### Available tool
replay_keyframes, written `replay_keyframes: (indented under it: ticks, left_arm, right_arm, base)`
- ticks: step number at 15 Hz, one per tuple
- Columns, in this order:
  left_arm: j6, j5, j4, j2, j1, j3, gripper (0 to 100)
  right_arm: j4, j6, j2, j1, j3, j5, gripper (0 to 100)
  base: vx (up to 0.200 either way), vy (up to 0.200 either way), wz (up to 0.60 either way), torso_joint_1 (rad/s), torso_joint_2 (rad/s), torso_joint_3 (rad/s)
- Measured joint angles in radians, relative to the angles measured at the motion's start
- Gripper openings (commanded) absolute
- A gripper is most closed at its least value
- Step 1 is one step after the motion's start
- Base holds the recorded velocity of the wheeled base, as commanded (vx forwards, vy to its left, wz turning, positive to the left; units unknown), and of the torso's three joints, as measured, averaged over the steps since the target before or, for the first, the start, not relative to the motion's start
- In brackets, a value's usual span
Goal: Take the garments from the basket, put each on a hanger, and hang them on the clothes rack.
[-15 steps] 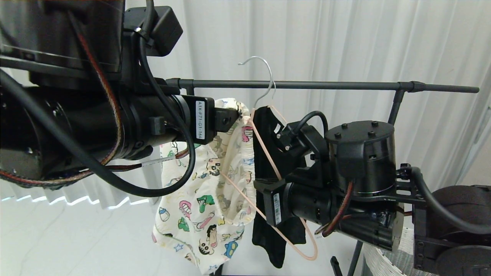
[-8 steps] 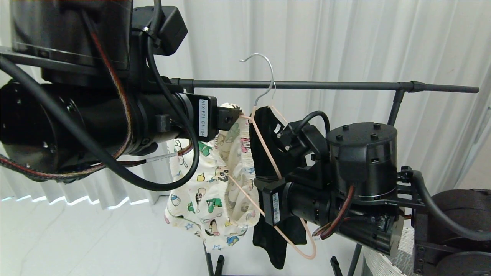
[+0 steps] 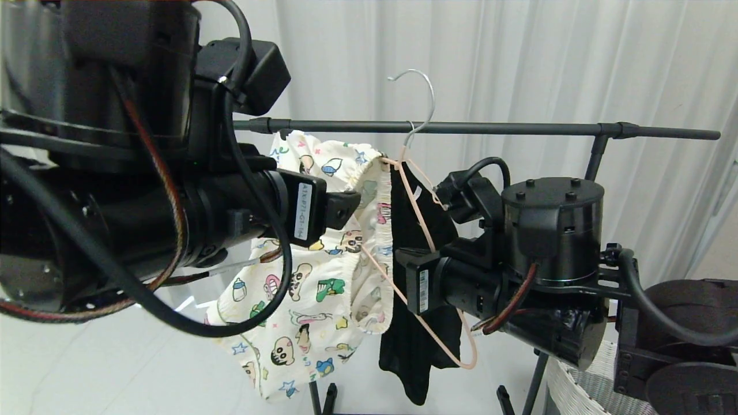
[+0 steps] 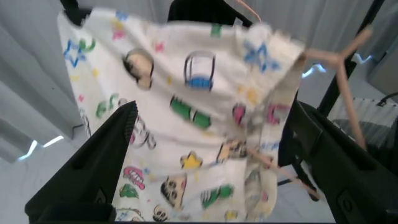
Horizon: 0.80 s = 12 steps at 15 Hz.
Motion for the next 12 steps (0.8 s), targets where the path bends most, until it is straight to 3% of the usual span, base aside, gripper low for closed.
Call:
replay_keyframes:
  ticks: [3, 5, 7, 10, 12]
  left_arm:
    - [0.046, -0.040, -0.048, -0.092, -0.008, 0.153, 100]
    - [0.094, -0.179, -0.143, -0.156, 0.039, 0.252, 100]
    - [0.210, -0.385, -0.219, -0.202, 0.135, 0.326, 100]
    - [0.451, -0.756, -0.305, -0.242, 0.296, 0.440, 100]
    - [0.585, -0.941, -0.324, -0.253, 0.342, 0.493, 100]
  right_arm:
    - [-0.003, -0.051, -0.027, -0.024, 0.070, 0.020, 0]
    - [-0.002, -0.103, -0.073, -0.045, 0.157, 0.101, 0]
    - [-0.002, -0.173, -0.135, -0.076, 0.260, 0.200, 0]
    - [-0.002, -0.232, -0.239, -0.107, 0.410, 0.303, 0]
    - [-0.001, -0.292, -0.299, -0.112, 0.501, 0.356, 0]
  base:
    - [0.000, 0.000, 0.00, 0.000, 0.00, 0.000]
    - [0.000, 0.000, 0.00, 0.000, 0.00, 0.000]
    - [0.000, 0.000, 0.00, 0.000, 0.00, 0.000]
    - [0.000, 0.000, 0.00, 0.000, 0.00, 0.000]
    - [0.000, 0.000, 0.00, 0.000, 0.00, 0.000]
